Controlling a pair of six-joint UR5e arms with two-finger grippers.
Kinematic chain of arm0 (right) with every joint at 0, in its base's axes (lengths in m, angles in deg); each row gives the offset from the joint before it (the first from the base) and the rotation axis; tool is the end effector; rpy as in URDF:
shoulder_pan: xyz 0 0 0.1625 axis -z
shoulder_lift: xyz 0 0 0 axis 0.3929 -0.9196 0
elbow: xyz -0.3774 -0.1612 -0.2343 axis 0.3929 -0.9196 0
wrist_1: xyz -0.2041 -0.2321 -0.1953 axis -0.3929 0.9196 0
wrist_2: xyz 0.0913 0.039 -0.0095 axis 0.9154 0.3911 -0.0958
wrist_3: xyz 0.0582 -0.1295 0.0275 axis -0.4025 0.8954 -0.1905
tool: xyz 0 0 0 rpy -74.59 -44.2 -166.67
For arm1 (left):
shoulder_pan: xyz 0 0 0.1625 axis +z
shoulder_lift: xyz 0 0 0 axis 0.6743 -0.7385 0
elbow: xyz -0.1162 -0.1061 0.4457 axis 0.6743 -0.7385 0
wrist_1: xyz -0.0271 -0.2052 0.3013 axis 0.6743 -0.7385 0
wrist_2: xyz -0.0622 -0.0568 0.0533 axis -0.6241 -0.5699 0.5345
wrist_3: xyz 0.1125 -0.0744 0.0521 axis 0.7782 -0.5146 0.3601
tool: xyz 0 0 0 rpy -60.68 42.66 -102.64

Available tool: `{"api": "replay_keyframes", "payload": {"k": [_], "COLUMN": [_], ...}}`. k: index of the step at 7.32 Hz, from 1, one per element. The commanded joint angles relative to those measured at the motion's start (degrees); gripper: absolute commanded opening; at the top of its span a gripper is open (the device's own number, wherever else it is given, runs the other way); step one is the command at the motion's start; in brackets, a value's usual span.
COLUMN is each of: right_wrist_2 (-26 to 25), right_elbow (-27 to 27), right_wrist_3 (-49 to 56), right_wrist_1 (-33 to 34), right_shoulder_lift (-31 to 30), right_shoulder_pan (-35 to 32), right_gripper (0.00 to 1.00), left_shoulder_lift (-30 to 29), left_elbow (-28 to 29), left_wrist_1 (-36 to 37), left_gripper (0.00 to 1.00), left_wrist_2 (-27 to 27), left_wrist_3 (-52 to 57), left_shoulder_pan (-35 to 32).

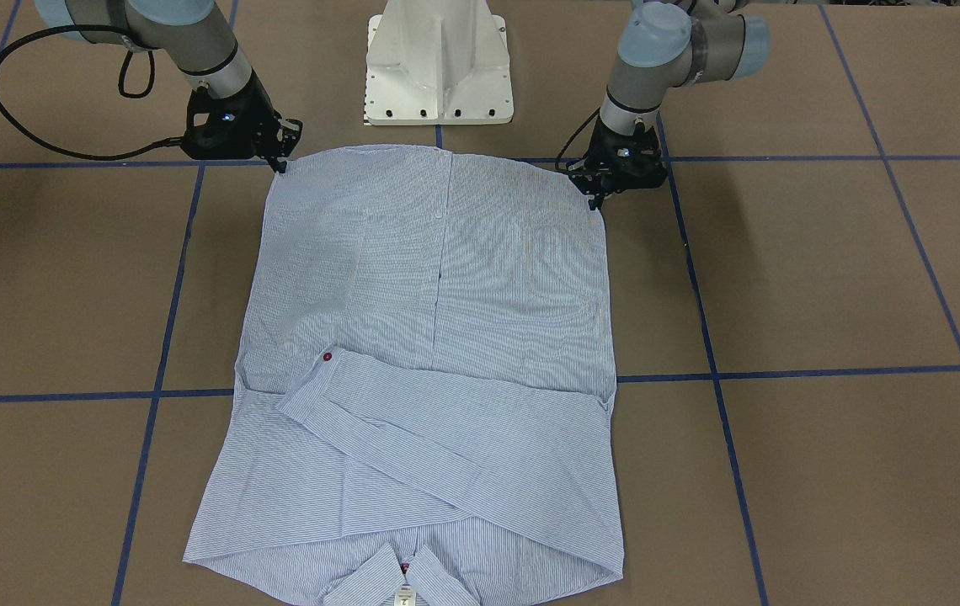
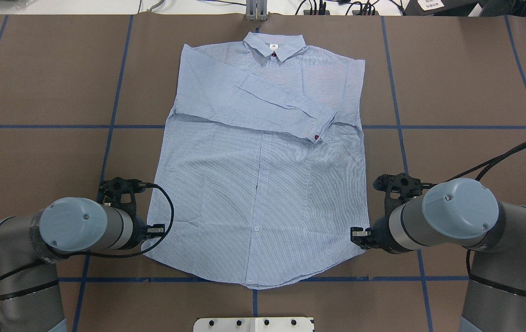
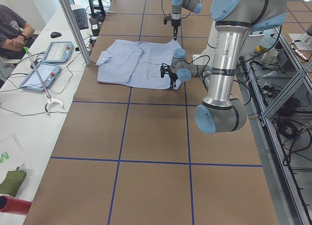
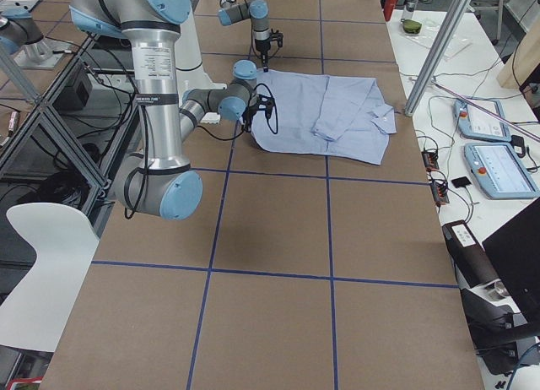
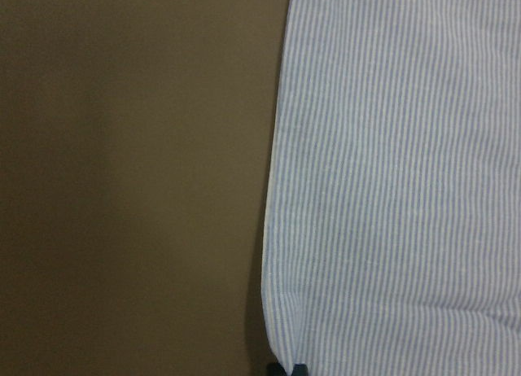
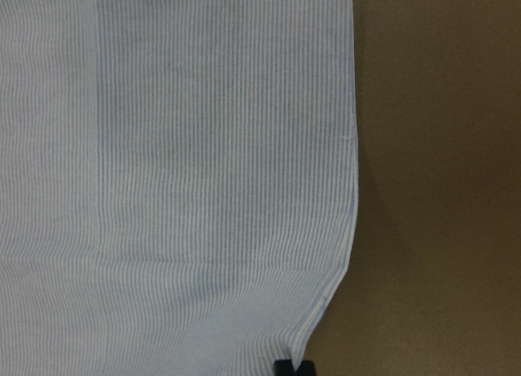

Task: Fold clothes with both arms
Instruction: 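Lower both grippers onto the hem corners and close them, then lift the hem corners with both grippers, pulling them slightly outward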

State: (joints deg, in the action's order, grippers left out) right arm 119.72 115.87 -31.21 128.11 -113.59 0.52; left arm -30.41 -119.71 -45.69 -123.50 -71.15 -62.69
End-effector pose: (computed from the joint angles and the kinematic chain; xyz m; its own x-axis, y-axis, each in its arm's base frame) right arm -0.4190 -0.2686 0.4416 0.6238 0.1093 0.7739 -0.0512 0.9938 -0.0991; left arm 0.4772 -0.2964 0.4654 0.6596 -0.0537 -0.7497 0.1258 0.9913 0.0396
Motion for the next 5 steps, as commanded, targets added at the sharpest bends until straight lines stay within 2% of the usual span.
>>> {"api": "replay_keyframes", "payload": {"k": [1, 4, 5], "right_wrist_2": [1.9, 5.1, 5.1], "right_elbow": [0.5, 0.6, 0.6], "right_wrist_3": [0.4, 0.9, 0.9], "right_wrist_1": [0.0, -0.2, -0.2], "right_shoulder_lift": [-0.2, -0.2, -0.2], "right_shoulder_pan": [-1.5, -4.3, -4.4], "right_gripper": [0.0, 0.0, 0.0], "left_shoulder_lift": [0.6, 5.2, 4.4], "left_elbow": [-0.9, -6.3, -6.6], "left_wrist_1": [0.7, 1.3, 3.5], "left_gripper": [0.0, 0.0, 0.0], "left_wrist_2": [-0.2, -0.5, -0.6], "left_wrist_3": [0.2, 4.7, 4.8], "left_shoulder_pan": [-0.5, -0.5, -0.5]}}
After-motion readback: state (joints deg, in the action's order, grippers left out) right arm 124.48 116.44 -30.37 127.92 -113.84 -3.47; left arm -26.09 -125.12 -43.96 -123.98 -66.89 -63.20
